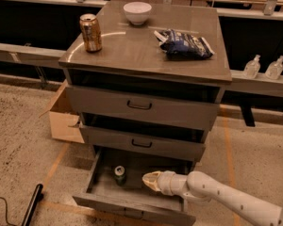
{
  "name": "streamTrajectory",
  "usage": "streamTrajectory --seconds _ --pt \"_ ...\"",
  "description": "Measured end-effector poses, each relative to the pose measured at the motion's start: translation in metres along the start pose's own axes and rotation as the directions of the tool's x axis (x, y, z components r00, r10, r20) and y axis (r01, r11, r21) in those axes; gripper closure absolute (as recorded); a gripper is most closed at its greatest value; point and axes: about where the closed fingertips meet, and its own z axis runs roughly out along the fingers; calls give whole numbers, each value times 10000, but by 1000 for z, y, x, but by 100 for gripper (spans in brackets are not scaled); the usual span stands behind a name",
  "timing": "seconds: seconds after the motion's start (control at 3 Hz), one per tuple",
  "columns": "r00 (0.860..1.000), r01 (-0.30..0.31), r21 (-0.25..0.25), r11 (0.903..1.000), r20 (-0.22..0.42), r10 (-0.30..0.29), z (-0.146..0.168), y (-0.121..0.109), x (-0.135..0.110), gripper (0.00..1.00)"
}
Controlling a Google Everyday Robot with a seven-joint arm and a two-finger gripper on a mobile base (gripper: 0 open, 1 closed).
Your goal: Place green can into bottom drawer
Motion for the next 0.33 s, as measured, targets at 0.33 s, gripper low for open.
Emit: streamTrajectory --seconds 0.33 --pt "10000 57 -213 9998 -52 -58 0 12 -2 75"
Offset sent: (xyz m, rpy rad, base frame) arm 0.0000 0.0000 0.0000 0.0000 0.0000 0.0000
